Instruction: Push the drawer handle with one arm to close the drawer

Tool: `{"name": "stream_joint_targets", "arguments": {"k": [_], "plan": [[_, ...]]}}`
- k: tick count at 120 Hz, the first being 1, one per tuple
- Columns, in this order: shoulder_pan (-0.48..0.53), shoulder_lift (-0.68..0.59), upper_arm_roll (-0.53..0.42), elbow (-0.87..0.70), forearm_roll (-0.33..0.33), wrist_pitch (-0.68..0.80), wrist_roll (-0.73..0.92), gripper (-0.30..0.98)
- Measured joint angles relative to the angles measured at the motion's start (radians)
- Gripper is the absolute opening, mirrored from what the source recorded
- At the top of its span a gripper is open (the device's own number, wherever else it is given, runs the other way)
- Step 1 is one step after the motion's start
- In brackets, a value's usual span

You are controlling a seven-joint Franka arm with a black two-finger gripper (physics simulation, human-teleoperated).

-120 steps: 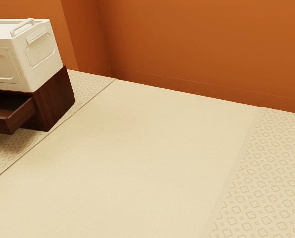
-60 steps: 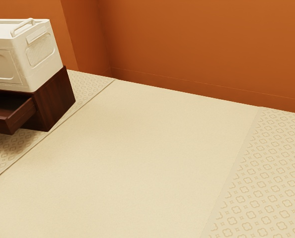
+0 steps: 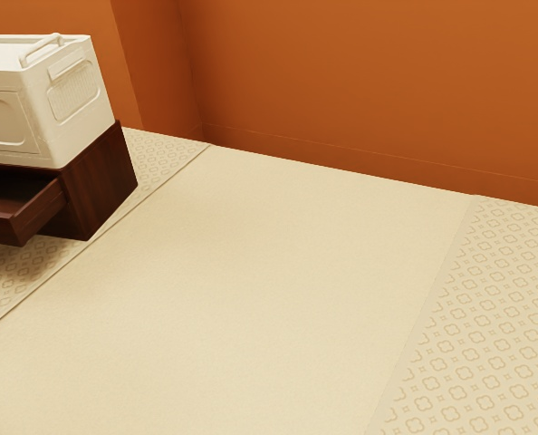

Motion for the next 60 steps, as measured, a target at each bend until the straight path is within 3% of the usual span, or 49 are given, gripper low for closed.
{"name": "stream_joint_targets", "arguments": {"k": [24, 60], "plan": [[0.019, 0.031, 0.0, 0.012, -0.106, 0.034, 0.063, -0.1], [0.058, 0.085, -0.004, 0.044, -0.141, 0.049, 0.149, -0.1]]}}
